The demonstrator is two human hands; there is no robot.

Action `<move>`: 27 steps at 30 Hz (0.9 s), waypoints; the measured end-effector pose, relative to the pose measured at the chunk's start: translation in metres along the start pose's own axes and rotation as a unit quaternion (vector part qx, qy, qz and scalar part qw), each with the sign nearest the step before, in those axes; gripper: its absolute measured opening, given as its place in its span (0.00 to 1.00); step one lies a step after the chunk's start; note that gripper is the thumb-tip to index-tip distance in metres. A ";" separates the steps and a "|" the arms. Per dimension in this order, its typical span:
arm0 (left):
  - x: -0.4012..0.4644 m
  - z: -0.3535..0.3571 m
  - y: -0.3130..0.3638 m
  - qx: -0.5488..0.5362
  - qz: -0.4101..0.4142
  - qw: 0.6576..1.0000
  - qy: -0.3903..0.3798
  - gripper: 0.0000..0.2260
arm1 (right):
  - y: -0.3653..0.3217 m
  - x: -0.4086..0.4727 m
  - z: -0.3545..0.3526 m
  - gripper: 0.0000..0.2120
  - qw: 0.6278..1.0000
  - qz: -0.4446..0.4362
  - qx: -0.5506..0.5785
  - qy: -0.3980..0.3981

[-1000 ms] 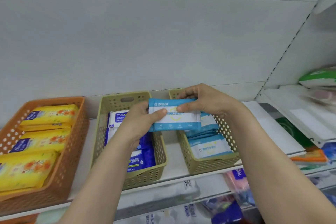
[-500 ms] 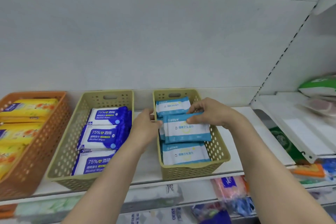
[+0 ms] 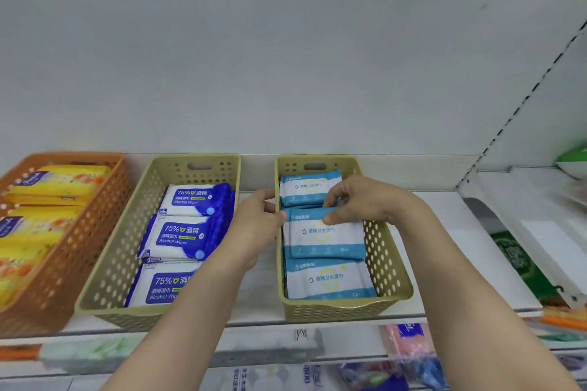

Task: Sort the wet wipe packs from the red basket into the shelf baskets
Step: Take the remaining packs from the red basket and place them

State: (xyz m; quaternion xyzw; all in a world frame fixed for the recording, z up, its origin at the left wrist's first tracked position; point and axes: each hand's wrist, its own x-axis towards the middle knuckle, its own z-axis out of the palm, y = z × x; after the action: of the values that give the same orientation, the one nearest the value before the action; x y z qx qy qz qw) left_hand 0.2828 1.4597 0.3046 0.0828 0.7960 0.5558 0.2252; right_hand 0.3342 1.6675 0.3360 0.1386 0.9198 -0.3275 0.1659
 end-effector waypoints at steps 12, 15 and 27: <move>0.000 0.001 0.002 -0.002 0.008 1.000 0.001 0.19 | 0.001 -0.021 -0.002 0.11 0.997 0.021 0.014 -0.079; 0.002 0.001 0.004 0.000 0.006 1.000 -0.010 0.20 | 0.002 -0.021 -0.004 0.12 0.998 0.023 0.018 -0.058; 0.009 0.003 0.001 -0.035 -0.021 0.999 -0.022 0.18 | -0.008 -0.032 0.015 0.13 0.988 0.039 -0.097 -0.112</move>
State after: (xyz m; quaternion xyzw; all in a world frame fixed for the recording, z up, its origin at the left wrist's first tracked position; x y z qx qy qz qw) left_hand 0.2763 1.4662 0.3027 0.0704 0.7728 0.5762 0.2567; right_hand 0.3631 1.6473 0.3424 0.1196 0.9169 -0.2431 0.2932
